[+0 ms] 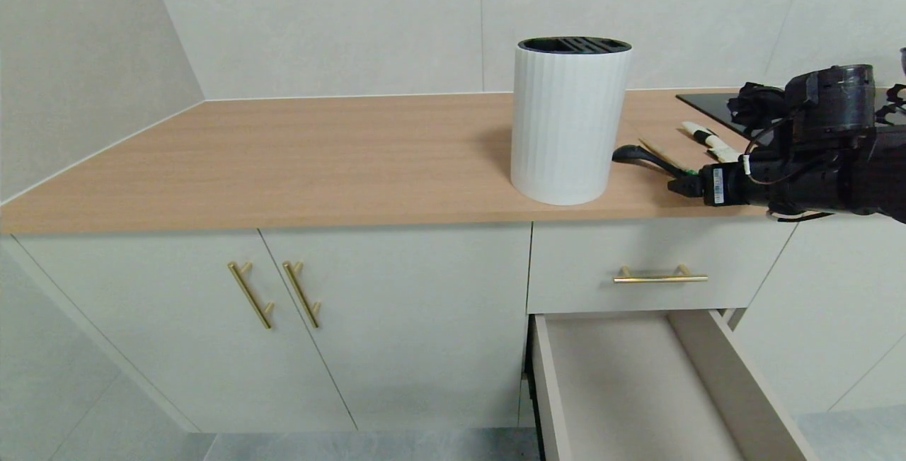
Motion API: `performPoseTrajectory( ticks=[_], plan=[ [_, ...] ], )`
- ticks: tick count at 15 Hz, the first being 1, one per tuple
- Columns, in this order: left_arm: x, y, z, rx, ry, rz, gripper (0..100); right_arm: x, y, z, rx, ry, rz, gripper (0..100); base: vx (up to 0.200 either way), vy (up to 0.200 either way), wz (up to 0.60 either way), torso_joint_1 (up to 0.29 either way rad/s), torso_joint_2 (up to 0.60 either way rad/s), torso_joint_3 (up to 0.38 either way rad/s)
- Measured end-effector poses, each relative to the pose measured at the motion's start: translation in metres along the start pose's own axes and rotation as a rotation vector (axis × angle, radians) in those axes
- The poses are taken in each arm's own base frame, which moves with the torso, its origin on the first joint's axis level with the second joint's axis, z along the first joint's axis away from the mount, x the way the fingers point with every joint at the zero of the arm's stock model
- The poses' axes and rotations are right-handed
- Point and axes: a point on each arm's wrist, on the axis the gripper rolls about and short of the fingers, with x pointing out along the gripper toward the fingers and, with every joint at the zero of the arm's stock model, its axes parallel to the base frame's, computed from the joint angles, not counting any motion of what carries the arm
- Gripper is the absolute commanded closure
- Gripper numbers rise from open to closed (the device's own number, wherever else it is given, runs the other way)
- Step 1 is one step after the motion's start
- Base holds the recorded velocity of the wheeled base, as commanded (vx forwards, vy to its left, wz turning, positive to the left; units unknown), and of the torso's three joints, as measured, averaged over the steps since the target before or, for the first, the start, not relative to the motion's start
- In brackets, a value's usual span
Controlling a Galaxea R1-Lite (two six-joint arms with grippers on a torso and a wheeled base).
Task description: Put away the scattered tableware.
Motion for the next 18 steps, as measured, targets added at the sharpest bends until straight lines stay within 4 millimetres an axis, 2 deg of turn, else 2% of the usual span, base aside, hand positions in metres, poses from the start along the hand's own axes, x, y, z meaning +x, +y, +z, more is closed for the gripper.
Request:
performPoseTrajectory(
  ticks=[2,3,13,15,18],
  plan=[
    [0.000,0.000,0.000,0.000,0.000,0.000,0,0.003,0.000,-0.002,-0.001,0.008,0.001,0,0.000,0.000,0.00,0.000,0.00,0.000],
    [0.000,0.000,0.000,0.000,0.000,0.000,0,0.004,0.001,-0.002,-0.001,0.010,0.000,100,0.000,0.000,0.00,0.000,0.00,0.000],
    [0.000,0.000,0.000,0.000,0.000,0.000,0,-0.001,-0.001,0.001,0.003,-0.001,-0.003,100,0.000,0.000,0.00,0.000,0.00,0.000],
    [0.000,0.000,0.000,0.000,0.000,0.000,0,-0.009,-0.002,0.002,0.004,-0.010,-0.002,100,0.000,0.000,0.00,0.000,0.00,0.000],
    [0.000,0.000,0.000,0.000,0.000,0.000,0,-0.034,-0.003,-0.001,0.004,-0.020,0.004,100,0.000,0.000,0.00,0.000,0.00,0.000]
  ],
)
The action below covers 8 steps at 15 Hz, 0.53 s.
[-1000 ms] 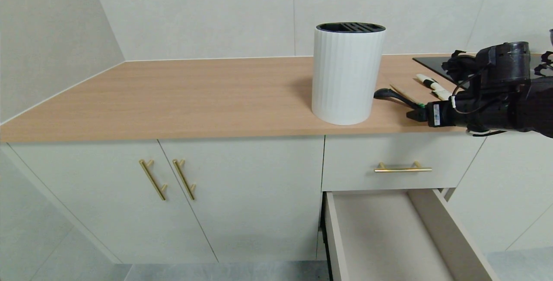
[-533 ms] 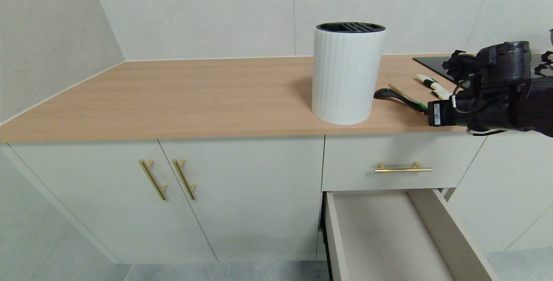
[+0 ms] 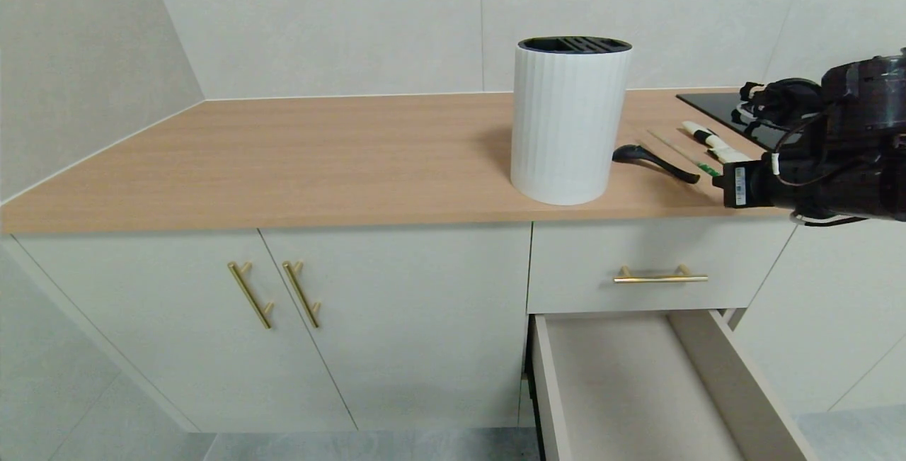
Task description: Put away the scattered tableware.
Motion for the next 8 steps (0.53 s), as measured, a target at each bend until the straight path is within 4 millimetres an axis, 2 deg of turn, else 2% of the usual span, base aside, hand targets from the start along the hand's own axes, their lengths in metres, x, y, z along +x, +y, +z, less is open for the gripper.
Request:
performPoseTrajectory(
  ticks=[6,8],
  plan=[
    [0.000,0.000,0.000,0.000,0.000,0.000,0,-0.069,-0.007,-0.015,0.001,0.001,0.019,100,0.000,0.000,0.00,0.000,0.00,0.000],
    [0.000,0.000,0.000,0.000,0.000,0.000,0,-0.089,-0.009,-0.019,0.005,0.008,0.074,100,0.000,0.000,0.00,0.000,0.00,0.000]
  ],
)
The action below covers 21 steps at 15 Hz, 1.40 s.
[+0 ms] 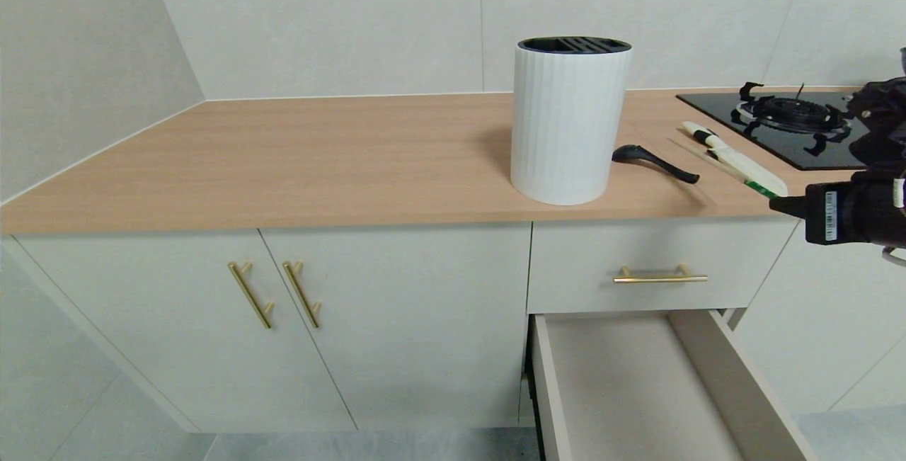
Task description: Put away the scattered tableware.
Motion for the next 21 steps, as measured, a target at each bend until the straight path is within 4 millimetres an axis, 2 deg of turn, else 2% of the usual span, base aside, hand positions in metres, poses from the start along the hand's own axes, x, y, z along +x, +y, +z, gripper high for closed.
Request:
performPoseTrajectory(
  ticks=[2,5,7,13,21],
  plan=[
    [0.000,0.000,0.000,0.000,0.000,0.000,0,-0.018,0.000,-0.002,0.001,-0.009,0.071,100,0.000,0.000,0.00,0.000,0.00,0.000],
    [0.000,0.000,0.000,0.000,0.000,0.000,0,-0.047,0.001,-0.011,-0.011,0.071,0.149,100,0.000,0.000,0.00,0.000,0.00,0.000],
    [0.000,0.000,0.000,0.000,0.000,0.000,0,-0.057,0.006,-0.011,-0.022,0.059,0.246,100,0.000,0.000,0.00,0.000,0.00,0.000],
    [0.000,0.000,0.000,0.000,0.001,0.000,0,-0.062,0.026,-0.026,-0.103,0.145,0.375,100,0.000,0.000,0.00,0.000,0.00,0.000],
    [0.000,0.000,0.000,0.000,0.000,0.000,0,-0.050,0.039,-0.039,-0.145,0.220,0.432,100,0.000,0.000,0.00,-0.019,0.05,0.030]
  ],
)
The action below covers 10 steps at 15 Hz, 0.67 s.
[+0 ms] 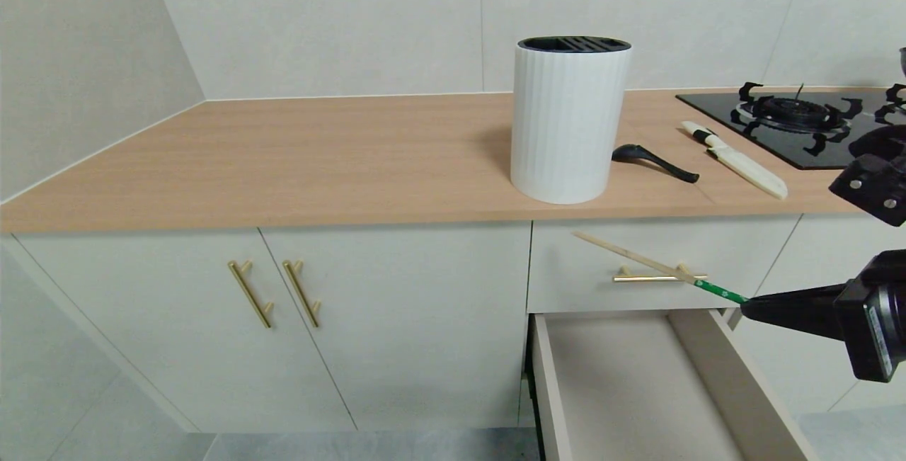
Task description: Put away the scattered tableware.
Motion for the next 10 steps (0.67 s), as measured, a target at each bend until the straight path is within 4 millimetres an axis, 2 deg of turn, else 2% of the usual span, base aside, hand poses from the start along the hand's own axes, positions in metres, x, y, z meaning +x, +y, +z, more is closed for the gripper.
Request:
performPoseTrajectory(
  ticks=[10],
  plan=[
    [0.000,0.000,0.000,0.000,0.001,0.000,0,0.013,0.001,-0.004,0.000,0.052,0.009,100,0.000,0.000,0.00,-0.131,0.41,0.277]
  ],
)
